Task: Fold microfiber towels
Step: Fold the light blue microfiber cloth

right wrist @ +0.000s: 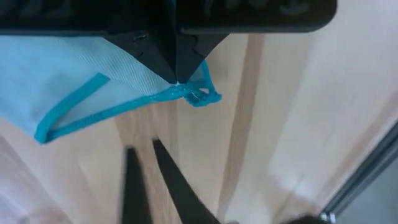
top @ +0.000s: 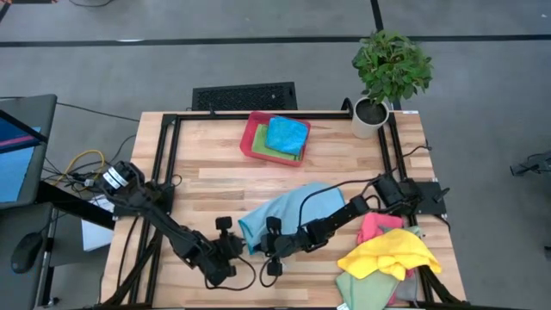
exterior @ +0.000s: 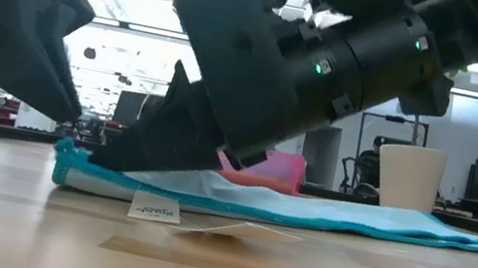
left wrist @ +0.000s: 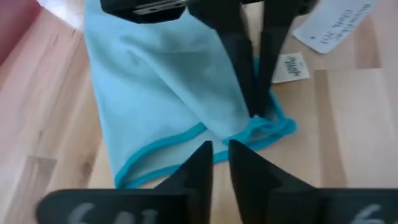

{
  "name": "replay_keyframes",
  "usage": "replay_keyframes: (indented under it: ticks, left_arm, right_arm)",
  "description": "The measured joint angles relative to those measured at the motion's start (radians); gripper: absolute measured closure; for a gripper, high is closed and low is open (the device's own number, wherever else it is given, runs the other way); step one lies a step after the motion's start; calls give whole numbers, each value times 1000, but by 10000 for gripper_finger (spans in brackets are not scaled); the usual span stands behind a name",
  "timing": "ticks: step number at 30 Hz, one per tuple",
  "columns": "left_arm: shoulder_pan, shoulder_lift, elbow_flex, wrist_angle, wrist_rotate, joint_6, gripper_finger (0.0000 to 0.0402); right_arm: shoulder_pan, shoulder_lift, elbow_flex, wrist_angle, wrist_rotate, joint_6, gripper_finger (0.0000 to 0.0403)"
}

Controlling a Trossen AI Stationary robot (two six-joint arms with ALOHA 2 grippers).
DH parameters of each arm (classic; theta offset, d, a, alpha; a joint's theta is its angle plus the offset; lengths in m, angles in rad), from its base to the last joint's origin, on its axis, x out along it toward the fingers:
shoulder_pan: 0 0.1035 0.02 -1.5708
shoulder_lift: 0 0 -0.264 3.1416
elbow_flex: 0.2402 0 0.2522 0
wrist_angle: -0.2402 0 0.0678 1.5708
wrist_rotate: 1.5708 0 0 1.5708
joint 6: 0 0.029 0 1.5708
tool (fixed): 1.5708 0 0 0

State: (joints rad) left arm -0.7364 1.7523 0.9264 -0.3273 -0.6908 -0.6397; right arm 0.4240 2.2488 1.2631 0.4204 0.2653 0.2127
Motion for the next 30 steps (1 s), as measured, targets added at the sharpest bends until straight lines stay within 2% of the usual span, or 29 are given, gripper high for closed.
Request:
replay_keyframes:
  ticks: [3,6,9,17,21,26,30]
  left_arm:
    - [21,0,0,-1,10,27,305]
    - [55,0,0,-26,98,56,269]
    - [84,0,-1,-91,129,70,248]
    - [105,0,0,-55,55,302,229]
    - [142,0,0,-54,143,351,222]
    - [197,0,0,-66,168,422,221]
    - [248,0,0,-67,234,500,221]
  right_arm:
    - [0,-3,0,-18,-1,0,378]
    - [0,-7,0,-1,-2,13,372]
    - [2,15,1,9,-6,24,368]
    - [1,29,1,11,-17,42,372]
    - [1,29,1,9,-20,48,370]
    - [1,29,1,3,-21,50,370]
    - [2,29,1,1,-21,51,371]
